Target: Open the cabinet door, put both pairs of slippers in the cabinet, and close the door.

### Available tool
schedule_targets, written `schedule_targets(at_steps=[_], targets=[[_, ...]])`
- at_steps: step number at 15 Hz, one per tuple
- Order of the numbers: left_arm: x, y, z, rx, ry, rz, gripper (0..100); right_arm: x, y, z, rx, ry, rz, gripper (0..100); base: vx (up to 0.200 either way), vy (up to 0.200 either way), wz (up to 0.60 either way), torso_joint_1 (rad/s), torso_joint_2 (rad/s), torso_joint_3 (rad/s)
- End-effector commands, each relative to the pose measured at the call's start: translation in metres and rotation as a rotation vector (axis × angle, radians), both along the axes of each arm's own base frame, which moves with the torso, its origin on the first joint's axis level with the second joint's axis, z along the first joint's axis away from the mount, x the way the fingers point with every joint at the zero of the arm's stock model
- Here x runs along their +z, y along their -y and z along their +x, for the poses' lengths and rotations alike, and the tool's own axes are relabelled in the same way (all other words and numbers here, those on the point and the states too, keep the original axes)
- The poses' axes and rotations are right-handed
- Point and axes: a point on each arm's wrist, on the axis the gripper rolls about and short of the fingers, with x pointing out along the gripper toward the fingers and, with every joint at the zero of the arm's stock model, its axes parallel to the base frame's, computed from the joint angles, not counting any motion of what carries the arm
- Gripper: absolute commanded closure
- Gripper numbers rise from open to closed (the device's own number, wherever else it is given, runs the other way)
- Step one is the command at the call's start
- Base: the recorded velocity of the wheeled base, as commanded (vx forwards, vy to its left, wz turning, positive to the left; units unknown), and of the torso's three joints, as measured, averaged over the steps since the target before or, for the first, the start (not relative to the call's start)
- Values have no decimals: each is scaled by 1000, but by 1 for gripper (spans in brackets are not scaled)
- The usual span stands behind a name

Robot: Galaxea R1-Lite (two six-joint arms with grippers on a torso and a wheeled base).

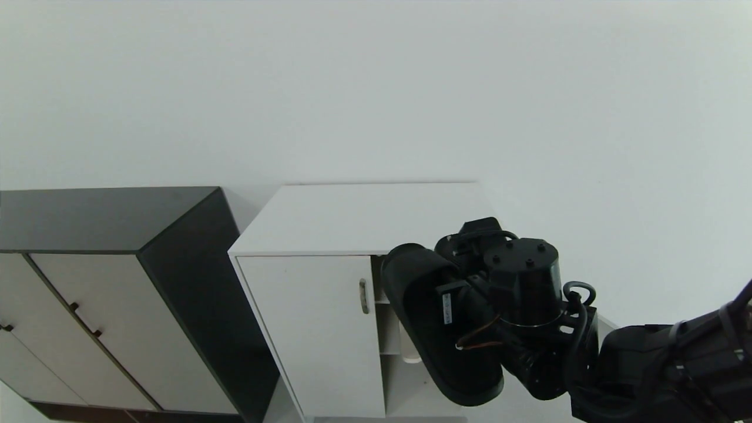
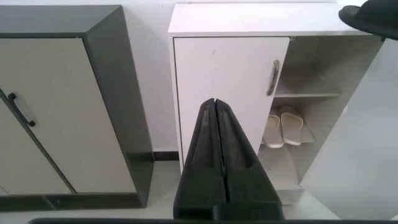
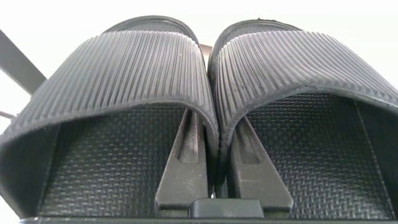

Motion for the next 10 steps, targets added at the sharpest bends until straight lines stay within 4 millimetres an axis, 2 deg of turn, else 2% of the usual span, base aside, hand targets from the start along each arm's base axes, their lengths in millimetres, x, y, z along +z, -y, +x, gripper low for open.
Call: schedule_targets(at_steps=[1,10], targets=[[0,0,0,0,0,0,100,-2,0,-1,12,-2,-9,100,0,0,0,0,0,0],[0,0,0,0,0,-2,100,-7,2,-2,20,-9,-35,100,0,0,0,0,0,0]])
